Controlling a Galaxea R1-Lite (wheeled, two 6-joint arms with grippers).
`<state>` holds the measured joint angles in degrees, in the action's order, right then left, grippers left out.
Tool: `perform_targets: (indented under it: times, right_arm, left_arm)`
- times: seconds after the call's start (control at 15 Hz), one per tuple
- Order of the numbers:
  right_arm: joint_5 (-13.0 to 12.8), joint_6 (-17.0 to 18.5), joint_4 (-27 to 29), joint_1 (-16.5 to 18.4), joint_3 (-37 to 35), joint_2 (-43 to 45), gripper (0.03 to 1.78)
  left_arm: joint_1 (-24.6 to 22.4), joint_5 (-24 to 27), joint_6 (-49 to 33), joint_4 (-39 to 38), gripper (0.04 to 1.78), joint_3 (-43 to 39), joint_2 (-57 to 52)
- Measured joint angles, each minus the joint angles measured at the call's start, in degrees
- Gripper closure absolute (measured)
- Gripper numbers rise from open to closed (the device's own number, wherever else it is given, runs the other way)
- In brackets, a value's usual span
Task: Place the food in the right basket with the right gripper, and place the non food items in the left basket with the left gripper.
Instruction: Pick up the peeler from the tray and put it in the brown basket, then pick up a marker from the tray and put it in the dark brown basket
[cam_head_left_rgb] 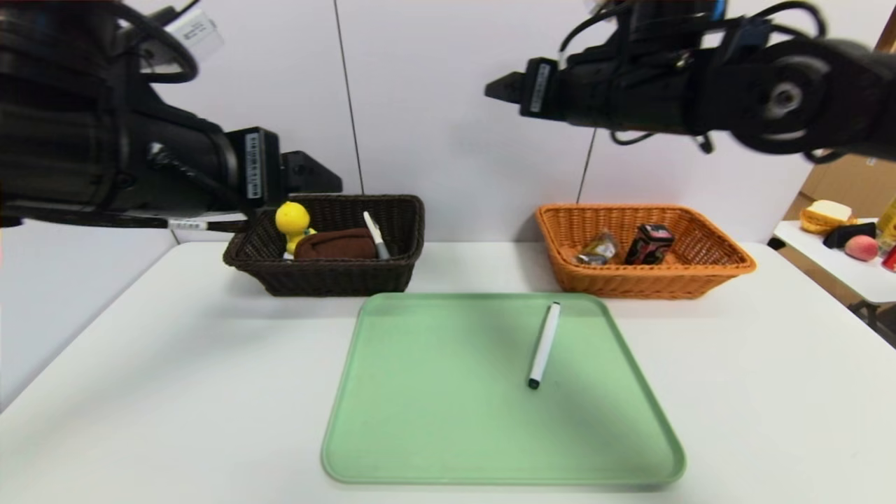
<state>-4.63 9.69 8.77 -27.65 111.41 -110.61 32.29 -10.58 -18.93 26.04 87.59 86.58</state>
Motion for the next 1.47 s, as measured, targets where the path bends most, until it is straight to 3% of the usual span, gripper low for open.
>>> perform_targets:
  times: [0.13,0.33,0.53,0.67,0.8,0.93,1.07,1.27,1.47]
  right_arm:
    - [0.3,-1.9,14.7,6.1,0.0,6.0,0.20]
    - [2.8,-2.2,33.5,14.5,-0.5,12.0,0.17]
    - [3.6,-2.2,47.7,18.9,-4.5,16.4,0.14]
    - [3.5,-2.2,52.7,20.4,-10.1,18.9,0.13]
    - [3.5,-2.2,52.8,21.6,-17.4,21.2,0.13]
    - [4.2,-2.3,48.3,22.8,-26.4,23.5,0.12]
    - [4.9,-2.7,39.3,23.7,-36.7,25.8,0.12]
    - [5.3,-5.0,21.2,24.9,-50.4,28.9,0.12]
    - [5.3,-5.1,15.8,25.5,-55.1,30.2,0.12]
  left_arm:
    - [3.5,0.0,-0.2,0.3,0.13,6.6,6.9]
    - [7.7,0.0,-0.4,2.9,0.13,16.5,16.9]
    - [11.5,-0.1,0.3,5.9,0.13,23.6,26.4]
    - [14.3,-0.2,1.1,5.1,0.13,25.0,32.2]
    - [16.8,-0.3,1.1,1.9,0.13,25.4,36.9]
    - [18.7,-0.4,0.4,0.4,0.13,25.6,40.5]
    - [20.0,-0.5,-0.5,0.3,0.13,25.6,42.9]
    - [21.2,-1.1,-0.5,0.4,0.13,25.6,45.5]
    - [21.3,-1.5,-0.4,0.3,0.13,25.7,46.7]
